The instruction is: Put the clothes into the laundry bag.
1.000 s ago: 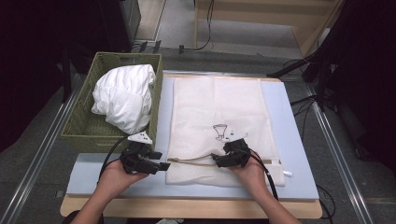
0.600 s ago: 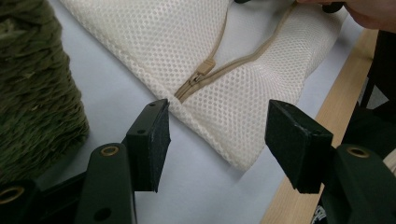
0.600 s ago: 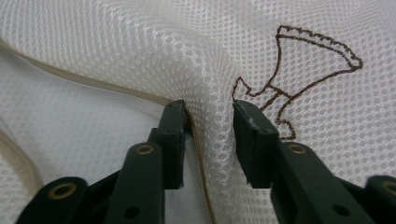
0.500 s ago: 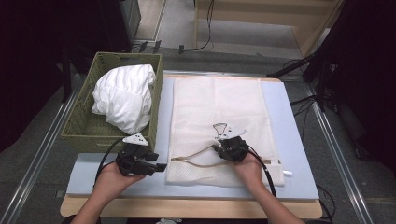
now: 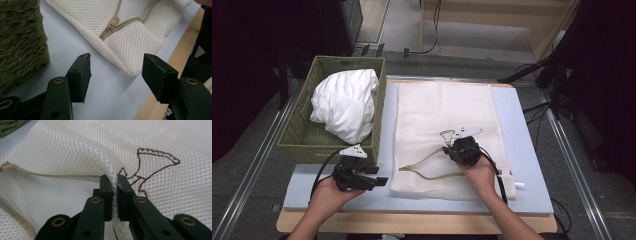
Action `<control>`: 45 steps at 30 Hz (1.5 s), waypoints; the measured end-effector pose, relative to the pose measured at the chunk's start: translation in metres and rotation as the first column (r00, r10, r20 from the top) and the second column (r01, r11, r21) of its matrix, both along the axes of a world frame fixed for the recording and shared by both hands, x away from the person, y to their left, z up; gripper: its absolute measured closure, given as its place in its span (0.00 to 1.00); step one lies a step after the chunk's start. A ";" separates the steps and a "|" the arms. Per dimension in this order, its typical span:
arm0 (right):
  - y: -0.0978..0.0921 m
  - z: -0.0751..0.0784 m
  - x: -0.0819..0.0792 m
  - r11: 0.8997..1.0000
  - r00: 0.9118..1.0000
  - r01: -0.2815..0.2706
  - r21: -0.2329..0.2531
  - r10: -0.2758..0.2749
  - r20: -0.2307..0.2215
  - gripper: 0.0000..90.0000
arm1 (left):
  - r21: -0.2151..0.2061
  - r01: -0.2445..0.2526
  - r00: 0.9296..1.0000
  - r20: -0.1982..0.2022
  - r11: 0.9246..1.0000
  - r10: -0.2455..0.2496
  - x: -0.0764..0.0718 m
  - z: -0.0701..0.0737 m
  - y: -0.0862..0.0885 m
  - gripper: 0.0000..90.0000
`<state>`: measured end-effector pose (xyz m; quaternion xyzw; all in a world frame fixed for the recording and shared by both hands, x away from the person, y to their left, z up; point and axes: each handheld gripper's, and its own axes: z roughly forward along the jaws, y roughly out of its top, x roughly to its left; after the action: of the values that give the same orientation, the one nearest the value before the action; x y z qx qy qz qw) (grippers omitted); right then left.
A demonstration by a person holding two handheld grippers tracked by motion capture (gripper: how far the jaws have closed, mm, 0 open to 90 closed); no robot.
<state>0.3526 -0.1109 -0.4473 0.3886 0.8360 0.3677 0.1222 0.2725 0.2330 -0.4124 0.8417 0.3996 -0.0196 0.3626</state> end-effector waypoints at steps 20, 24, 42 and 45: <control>-0.029 0.052 -0.009 0.991 0.998 -0.015 0.131 0.006 0.064 0.95 | -0.002 0.001 1.000 -0.009 1.000 -0.001 0.000 0.001 0.000 0.46; -0.037 0.057 -0.009 0.989 0.997 -0.016 0.149 0.004 0.076 0.95 | -0.007 0.002 1.000 -0.007 1.000 -0.002 0.001 0.003 0.002 0.45; -0.034 0.045 -0.001 0.991 0.999 -0.041 0.125 0.042 -0.001 0.95 | 0.011 0.057 0.998 0.002 0.998 -0.057 0.000 0.044 -0.004 0.44; -0.034 0.045 -0.001 0.991 0.999 -0.039 0.130 0.040 0.000 0.95 | 0.012 0.071 0.997 0.010 0.997 -0.071 0.004 0.054 -0.005 0.43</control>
<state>0.3515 -0.1450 -0.4023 0.3795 0.8179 0.4234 0.0883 0.2762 0.2280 -0.3587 0.8575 0.3679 -0.0257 0.3587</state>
